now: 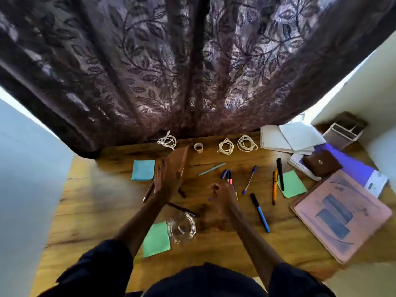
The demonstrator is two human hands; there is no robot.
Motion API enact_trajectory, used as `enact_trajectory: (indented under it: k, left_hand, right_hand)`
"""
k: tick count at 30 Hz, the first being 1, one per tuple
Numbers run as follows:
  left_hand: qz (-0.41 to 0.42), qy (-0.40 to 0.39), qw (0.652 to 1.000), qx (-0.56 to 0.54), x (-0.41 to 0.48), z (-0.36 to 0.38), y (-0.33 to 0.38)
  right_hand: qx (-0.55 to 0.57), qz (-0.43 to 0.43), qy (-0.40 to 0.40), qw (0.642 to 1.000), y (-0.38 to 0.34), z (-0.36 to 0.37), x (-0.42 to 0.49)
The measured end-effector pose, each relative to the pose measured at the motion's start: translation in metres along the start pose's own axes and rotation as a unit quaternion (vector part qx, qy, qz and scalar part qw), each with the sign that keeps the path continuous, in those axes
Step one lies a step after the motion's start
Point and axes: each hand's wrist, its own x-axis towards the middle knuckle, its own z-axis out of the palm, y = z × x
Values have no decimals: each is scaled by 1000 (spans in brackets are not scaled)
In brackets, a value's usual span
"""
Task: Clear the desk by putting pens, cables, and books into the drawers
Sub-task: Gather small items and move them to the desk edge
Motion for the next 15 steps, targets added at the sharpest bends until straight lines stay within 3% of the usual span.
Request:
enact_trajectory:
  k: [3, 6, 9, 15]
  left_hand:
    - [-76, -24, 997, 24, 34, 11, -5]
    - [-90, -88, 992, 15, 54, 15, -11]
    - [-104, -99, 990, 2, 64, 9, -11]
    - [-12, -39, 992, -121, 57, -13, 12]
  right_hand:
    - [-3, 30, -2, 1000, 11, -6, 20]
    - [3, 78, -33, 996, 14, -11, 34]
    - [-1, 78, 0, 997, 12, -16, 44]
    - [-6, 60, 28, 998, 9, -20, 55]
